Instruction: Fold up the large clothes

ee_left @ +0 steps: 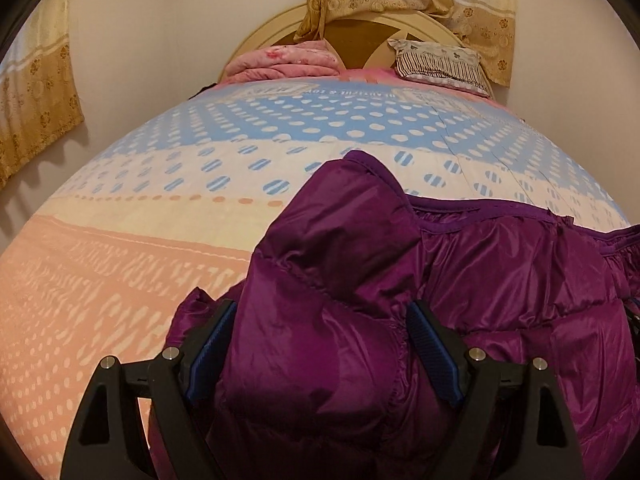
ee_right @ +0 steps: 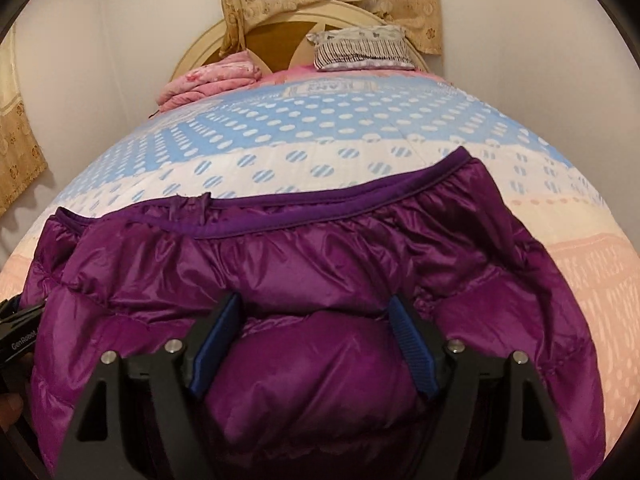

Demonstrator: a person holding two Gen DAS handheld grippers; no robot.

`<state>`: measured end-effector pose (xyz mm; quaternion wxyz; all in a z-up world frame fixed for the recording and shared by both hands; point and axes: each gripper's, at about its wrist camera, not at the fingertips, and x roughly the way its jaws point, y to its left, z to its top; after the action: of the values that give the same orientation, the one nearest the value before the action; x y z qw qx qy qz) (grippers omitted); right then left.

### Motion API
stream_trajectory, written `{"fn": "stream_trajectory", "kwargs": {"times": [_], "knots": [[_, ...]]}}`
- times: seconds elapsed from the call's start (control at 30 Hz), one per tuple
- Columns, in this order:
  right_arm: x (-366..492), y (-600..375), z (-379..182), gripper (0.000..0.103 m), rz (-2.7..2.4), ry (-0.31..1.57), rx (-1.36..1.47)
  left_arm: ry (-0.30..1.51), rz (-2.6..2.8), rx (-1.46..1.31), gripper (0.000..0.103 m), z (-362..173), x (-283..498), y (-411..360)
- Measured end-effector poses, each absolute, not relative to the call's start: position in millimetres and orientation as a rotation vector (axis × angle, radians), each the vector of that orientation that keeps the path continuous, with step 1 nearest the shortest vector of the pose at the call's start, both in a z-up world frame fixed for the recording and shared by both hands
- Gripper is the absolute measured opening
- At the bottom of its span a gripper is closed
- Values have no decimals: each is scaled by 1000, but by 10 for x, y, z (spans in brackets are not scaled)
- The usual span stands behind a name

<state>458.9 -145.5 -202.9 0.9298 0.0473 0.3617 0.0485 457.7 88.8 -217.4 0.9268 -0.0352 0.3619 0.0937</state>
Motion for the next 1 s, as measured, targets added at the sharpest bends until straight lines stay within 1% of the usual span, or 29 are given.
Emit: {"fn": "stream_trajectory", "kwargs": {"times": [1.0], "knots": [[4790, -1363, -2166, 88, 80, 837, 57, 814, 188, -57, 88, -2296, 4691, 908]]}}
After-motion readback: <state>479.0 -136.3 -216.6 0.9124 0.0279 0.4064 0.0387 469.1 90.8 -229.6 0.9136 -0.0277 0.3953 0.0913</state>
